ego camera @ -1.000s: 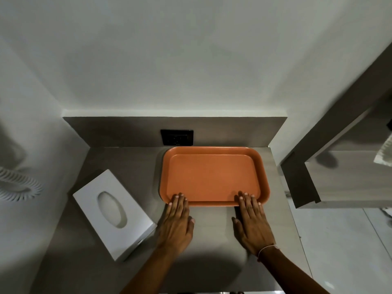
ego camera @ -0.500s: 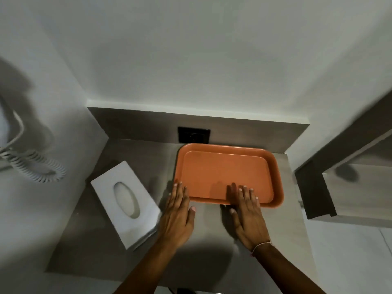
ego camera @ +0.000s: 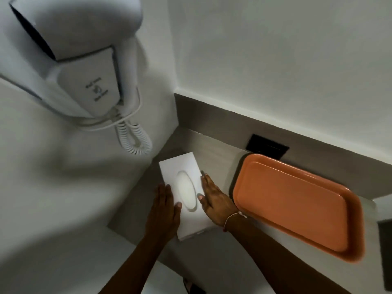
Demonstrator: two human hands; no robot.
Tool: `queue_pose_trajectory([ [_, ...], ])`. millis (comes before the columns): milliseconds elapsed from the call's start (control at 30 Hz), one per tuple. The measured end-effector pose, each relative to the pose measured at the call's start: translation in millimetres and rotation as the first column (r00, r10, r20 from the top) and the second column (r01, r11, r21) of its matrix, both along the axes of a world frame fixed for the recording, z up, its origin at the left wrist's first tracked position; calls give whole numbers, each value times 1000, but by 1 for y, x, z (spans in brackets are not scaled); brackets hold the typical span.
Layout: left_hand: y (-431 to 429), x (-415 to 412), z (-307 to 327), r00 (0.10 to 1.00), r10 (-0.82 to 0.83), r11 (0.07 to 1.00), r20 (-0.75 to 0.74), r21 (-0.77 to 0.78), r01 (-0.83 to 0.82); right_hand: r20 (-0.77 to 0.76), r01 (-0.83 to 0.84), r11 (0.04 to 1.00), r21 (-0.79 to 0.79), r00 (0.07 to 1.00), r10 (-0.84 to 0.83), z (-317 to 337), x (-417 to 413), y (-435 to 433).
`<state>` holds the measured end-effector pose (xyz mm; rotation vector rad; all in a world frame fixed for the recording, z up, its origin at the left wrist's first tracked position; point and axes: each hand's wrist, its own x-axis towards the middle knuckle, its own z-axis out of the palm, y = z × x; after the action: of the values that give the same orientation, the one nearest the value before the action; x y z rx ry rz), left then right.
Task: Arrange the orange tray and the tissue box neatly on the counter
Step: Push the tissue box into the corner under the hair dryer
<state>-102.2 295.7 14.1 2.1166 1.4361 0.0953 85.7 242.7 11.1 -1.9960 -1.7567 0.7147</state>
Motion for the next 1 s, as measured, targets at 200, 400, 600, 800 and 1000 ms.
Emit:
queue_pose_trajectory([
  [200,-3,11,2,997,48,993,64,-115,-40,-71,31,999,-38,997,-34,-5,0,4],
  [400,-2,18,5,978,153,975,139,-180,-127,-202,113,991,-70,971,-125,-5,-8,7],
  [600,31,14,15,973,151,974,171,-194,-117,-334,291,950,-111,890,-311,-1,-21,19],
  [800,106,25,26,978,118,975,174,-207,-81,-541,394,903,-174,727,-422,6,-41,51],
  [1000,164,43,29,935,263,943,237,-268,-197,-570,414,896,-160,702,-426,7,-43,96],
])
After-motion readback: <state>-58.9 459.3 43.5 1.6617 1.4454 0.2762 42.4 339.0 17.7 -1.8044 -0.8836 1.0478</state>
